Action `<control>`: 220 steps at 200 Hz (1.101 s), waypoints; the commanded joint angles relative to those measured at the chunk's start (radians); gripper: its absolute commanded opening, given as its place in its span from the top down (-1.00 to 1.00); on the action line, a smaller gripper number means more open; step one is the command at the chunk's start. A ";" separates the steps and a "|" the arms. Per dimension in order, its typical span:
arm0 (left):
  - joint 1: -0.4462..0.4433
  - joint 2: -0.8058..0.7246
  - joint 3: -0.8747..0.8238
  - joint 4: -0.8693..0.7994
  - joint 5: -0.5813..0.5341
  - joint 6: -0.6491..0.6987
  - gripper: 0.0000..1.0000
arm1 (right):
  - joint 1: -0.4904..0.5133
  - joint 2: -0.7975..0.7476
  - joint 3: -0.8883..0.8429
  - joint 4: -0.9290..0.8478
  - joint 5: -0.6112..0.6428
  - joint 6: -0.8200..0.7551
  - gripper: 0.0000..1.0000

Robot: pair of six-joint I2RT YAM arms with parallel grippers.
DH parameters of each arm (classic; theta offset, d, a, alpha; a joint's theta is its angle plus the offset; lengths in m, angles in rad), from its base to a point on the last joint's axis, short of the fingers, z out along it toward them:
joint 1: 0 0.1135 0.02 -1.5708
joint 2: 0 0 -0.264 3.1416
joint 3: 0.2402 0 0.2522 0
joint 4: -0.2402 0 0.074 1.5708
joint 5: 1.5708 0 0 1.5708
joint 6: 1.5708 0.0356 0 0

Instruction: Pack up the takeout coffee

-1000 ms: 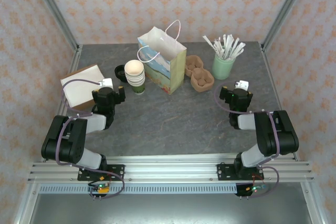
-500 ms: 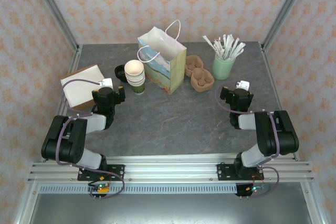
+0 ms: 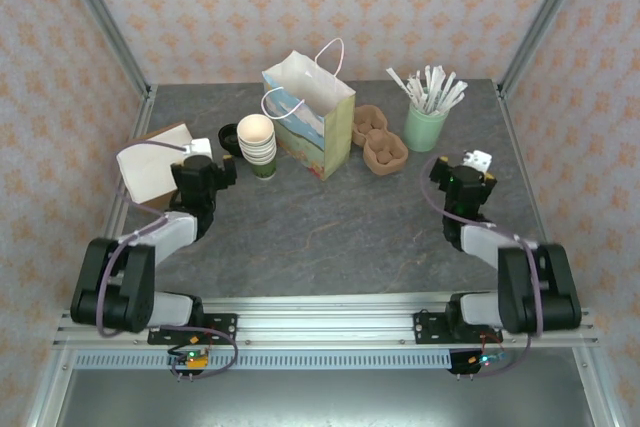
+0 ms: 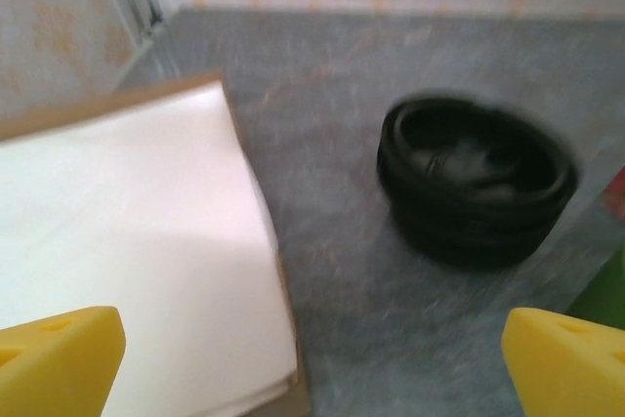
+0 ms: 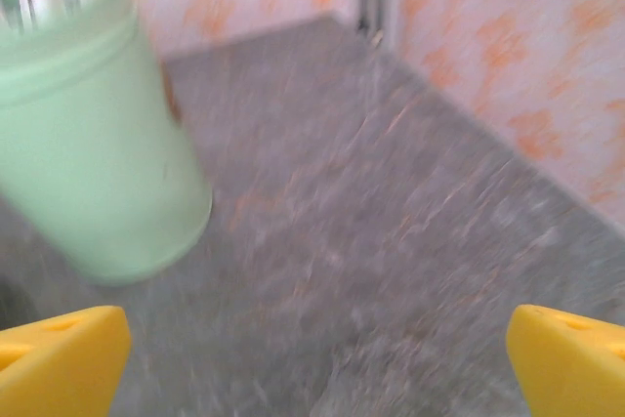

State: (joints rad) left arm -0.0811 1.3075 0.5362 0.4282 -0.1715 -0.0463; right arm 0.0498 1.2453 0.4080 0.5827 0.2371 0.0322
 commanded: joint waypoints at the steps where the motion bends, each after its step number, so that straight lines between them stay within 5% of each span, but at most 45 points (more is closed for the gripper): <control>1: -0.014 -0.099 0.083 -0.179 0.019 -0.120 -1.00 | 0.005 -0.171 0.057 -0.185 0.087 0.171 -1.00; 42: -0.015 -0.242 0.294 -0.574 0.064 -0.394 -0.92 | 0.077 -0.258 0.261 -0.485 -0.167 0.212 -0.95; 63: -0.015 -0.256 0.428 -0.749 0.161 -0.421 -0.79 | 0.148 -0.231 0.368 -0.627 -0.220 0.202 -0.93; 88: -0.015 -0.103 0.636 -0.941 0.300 -0.376 -0.62 | 0.197 -0.193 0.423 -0.679 -0.238 0.202 -0.93; 112: -0.018 0.040 0.767 -1.021 0.371 -0.333 -0.28 | 0.215 -0.160 0.444 -0.682 -0.268 0.205 -0.93; 220: -0.057 0.284 0.967 -1.145 0.315 -0.224 0.27 | 0.293 -0.098 0.515 -0.735 -0.334 0.166 -0.93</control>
State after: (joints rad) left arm -0.1310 1.5646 1.4586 -0.6720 0.1719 -0.3004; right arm 0.3408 1.1305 0.9028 -0.1337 -0.0879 0.2058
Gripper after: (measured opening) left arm 0.379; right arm 0.962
